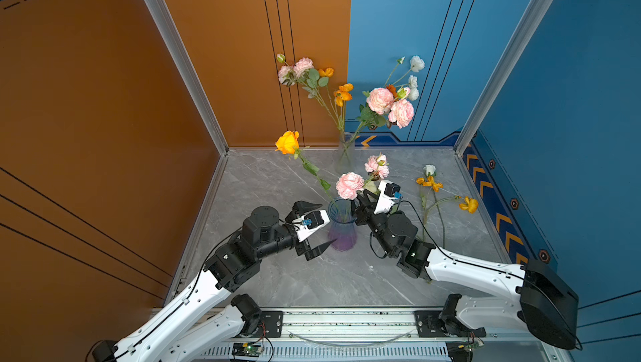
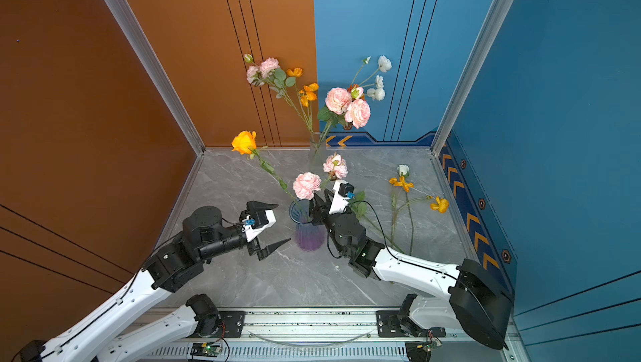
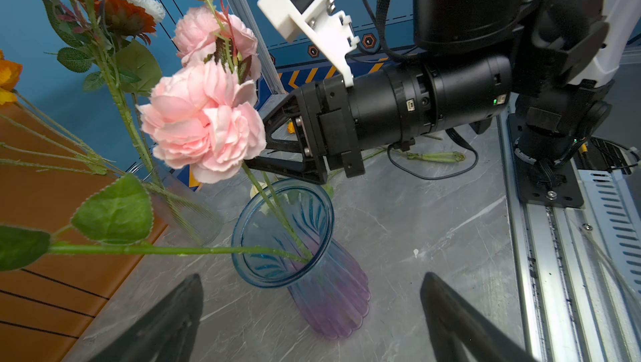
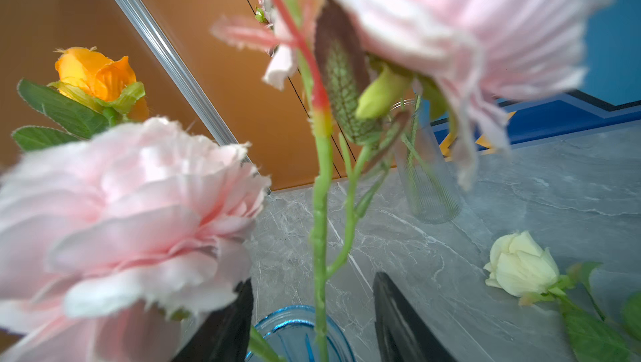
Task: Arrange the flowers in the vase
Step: 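Lower the pink rose stems into the vase and open the right gripper, then lower the right gripper onto the yellow poppy stems and close on them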
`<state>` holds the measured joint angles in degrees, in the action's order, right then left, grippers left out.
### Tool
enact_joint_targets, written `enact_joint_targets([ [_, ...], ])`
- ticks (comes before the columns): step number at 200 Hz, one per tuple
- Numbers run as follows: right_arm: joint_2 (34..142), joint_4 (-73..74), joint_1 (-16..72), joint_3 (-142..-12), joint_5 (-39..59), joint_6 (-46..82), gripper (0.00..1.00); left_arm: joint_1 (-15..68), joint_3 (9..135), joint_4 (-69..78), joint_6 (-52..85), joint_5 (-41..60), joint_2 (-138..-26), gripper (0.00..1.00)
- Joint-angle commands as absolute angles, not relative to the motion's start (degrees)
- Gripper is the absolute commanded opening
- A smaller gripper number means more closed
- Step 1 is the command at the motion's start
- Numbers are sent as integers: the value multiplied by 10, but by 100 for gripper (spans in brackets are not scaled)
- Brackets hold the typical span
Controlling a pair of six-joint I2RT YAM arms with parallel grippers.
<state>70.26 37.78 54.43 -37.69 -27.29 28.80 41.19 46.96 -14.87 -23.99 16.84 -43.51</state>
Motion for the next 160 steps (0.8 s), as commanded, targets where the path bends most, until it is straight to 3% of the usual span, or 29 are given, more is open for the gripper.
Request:
enact_joint_targets([
  [1,662,239,548,-408,-287,302,62,405,475,-151,-231,187,-436,98],
  [38,602,41,537,-444,-290,328,67,405,476,-151,-229,193,-439,98],
  [95,476,-148,516,-434,-304,357,69,406,480,-151,-221,206,-455,98],
  [134,414,-246,485,-403,-320,415,68,411,481,-149,-215,196,-469,98],
  [160,430,-355,423,-404,-354,500,62,418,477,-133,-204,222,-479,98],
])
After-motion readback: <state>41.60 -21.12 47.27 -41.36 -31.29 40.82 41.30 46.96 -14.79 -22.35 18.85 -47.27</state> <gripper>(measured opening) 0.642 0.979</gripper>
